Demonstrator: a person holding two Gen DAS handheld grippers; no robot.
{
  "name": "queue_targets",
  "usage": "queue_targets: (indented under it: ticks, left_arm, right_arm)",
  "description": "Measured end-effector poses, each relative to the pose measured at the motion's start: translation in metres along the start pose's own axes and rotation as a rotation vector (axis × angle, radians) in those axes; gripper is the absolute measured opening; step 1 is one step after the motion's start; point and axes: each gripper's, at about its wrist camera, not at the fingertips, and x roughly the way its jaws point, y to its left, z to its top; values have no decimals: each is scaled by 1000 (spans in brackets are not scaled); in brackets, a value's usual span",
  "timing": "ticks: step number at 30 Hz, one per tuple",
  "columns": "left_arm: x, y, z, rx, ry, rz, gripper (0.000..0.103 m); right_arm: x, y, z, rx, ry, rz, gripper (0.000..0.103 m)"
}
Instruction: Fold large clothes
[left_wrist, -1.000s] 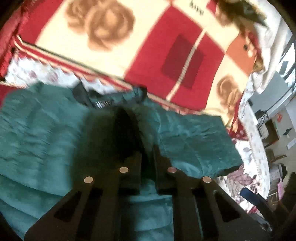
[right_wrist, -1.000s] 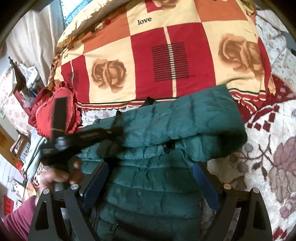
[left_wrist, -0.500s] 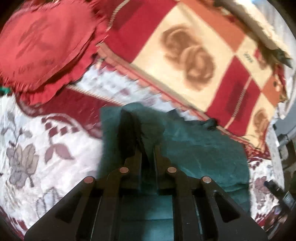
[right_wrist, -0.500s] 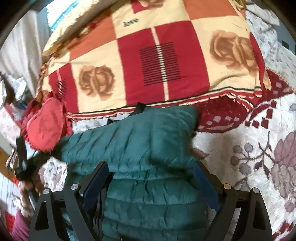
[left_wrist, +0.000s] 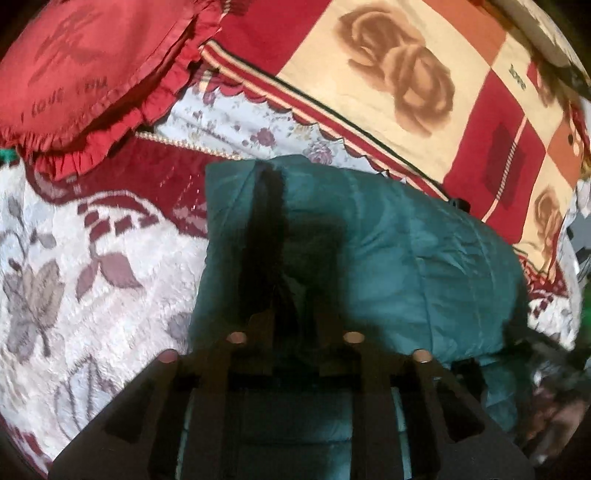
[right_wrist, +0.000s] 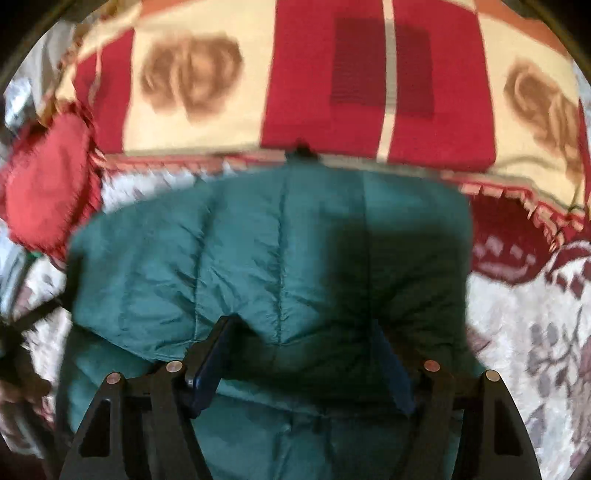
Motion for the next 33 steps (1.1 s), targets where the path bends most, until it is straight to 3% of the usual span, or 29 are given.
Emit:
queue_targets:
  ticks: [4,7,11,14,19,26,33]
  left_arm:
    - [-14,6,1,-23,7,-3,27]
    - [-37,4,5,-28,-49,21,28]
    - [-59,-13,9,66,-145,111,32]
    - [-61,-22,13,97,-160,120,32]
    - [-40,-31,15,106,-148,137,32]
    - [3,-24,14,90,-60,192,32]
    - [13,-20,10,93,-68,188,40]
  right_arm:
    - [-19,0,-1,5,1,7,74]
    - [-39,-4,0,23,-31,32,73]
    - [-62,5,8,23,-80,48,73]
    - [-66,19,13,14,-89,77,73]
    - [-51,47,20,-17,-94,92,73]
    - [-10,70,28,-45,-64,69,73]
    - [21,69,20,-57,-32,35,75]
